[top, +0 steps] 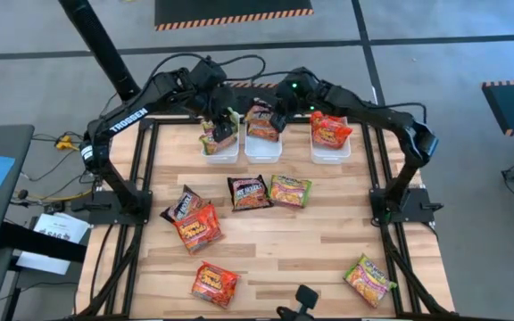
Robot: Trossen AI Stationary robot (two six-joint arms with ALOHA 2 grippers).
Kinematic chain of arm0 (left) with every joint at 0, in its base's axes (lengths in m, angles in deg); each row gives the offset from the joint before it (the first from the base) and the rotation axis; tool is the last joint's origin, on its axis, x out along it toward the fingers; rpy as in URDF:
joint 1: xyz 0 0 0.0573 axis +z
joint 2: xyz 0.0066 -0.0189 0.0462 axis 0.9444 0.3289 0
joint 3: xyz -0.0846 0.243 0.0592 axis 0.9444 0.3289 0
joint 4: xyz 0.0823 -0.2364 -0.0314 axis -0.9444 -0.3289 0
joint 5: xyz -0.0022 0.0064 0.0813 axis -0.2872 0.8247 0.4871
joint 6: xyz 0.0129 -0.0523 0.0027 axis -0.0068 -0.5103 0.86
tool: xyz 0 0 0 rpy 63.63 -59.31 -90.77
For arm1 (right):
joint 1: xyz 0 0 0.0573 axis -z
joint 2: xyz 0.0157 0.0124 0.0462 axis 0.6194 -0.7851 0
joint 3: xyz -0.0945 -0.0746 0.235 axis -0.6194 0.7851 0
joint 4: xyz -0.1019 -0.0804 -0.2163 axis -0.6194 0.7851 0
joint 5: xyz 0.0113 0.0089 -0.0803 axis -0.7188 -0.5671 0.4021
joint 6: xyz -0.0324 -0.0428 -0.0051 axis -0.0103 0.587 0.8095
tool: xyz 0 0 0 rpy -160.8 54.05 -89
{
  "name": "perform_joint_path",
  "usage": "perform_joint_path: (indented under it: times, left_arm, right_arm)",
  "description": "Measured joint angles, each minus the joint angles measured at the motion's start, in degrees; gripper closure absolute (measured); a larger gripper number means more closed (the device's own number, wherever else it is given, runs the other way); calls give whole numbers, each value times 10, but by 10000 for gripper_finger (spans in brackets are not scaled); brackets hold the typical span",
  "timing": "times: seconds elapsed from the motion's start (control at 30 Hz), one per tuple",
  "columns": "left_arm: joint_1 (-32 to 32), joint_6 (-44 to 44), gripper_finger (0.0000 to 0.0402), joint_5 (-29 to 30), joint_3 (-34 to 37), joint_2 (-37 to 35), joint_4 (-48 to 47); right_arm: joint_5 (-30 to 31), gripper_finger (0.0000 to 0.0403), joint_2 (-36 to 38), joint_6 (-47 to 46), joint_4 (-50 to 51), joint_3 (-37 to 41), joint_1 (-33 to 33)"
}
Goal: Sort Maruchan noodles
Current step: Put the black noodle pack into the middle white bin
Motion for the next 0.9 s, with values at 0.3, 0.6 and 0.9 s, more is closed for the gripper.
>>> perform_joint_path:
  times: [0.3,0.6,0.9]
  left_arm:
    - [0,-2,221,18,0,0,0]
    - [0,14,221,29,0,0,0]
    - [0,30,221,30,0,0,0]
  right_arm:
    - [2,399,-44,15,20,0,-10]
    - [24,399,-74,17,32,0,-14]
    - [52,399,-80,23,35,0,-10]
